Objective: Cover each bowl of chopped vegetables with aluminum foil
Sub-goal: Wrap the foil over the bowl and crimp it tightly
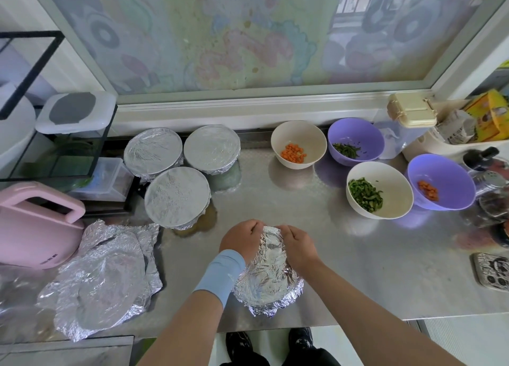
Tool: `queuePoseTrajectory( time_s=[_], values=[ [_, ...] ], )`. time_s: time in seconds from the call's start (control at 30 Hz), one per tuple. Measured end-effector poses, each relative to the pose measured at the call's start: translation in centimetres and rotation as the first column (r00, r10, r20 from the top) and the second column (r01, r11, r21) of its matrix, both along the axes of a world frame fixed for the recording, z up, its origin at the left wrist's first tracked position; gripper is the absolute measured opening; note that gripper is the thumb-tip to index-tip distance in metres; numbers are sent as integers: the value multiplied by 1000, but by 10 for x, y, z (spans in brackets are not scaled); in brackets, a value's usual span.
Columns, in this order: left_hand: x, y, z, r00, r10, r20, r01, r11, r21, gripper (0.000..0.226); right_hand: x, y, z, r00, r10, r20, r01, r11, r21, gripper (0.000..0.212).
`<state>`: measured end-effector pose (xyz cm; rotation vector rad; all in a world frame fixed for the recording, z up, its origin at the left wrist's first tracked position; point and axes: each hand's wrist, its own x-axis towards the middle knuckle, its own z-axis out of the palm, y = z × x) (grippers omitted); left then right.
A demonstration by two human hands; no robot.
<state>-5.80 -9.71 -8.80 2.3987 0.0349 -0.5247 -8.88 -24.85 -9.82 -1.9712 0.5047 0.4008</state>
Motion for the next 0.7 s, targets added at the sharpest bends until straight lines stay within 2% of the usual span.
queuePoseTrajectory(
  time_s=[0.13, 0.23, 0.33, 0.4, 0.47, 0.57, 0.63, 0.7],
  values=[
    [-2, 18, 7, 1000, 5, 13, -3, 991, -137, 25, -8, -5, 1, 992, -128, 13, 129, 989, -71, 29],
    [-15, 19, 4, 982, 181, -61, -191, 917, -350, 22, -14, -8, 0, 979, -198, -49, 197, 980, -16, 38],
    [-26, 13, -1, 940, 326, -101, -340, 867, -364, 21, -5, -9, 0, 965, -233, -119, 242, 968, 67, 36],
    [-26, 12, -4, 957, 291, -3, -281, 923, -263, 22, 3, -10, 0, 969, -211, -126, 223, 971, 88, 34],
    [-22, 11, -4, 981, 135, 141, -112, 981, -160, 30, 9, -10, 1, 968, -201, -152, 218, 970, 106, 32],
    [-16, 6, -3, 971, -74, 227, 93, 993, -74, 41, 12, -11, 1, 937, -246, -248, 298, 932, 204, 29],
    [-14, 3, -4, 952, -140, 271, 152, 988, -23, 35, 12, -10, 1, 910, -294, -293, 372, 890, 264, 29],
    [-15, 3, -8, 947, -141, 288, 145, 989, 7, 30, 13, -8, -1, 896, -316, -313, 404, 873, 272, 28]
  ],
)
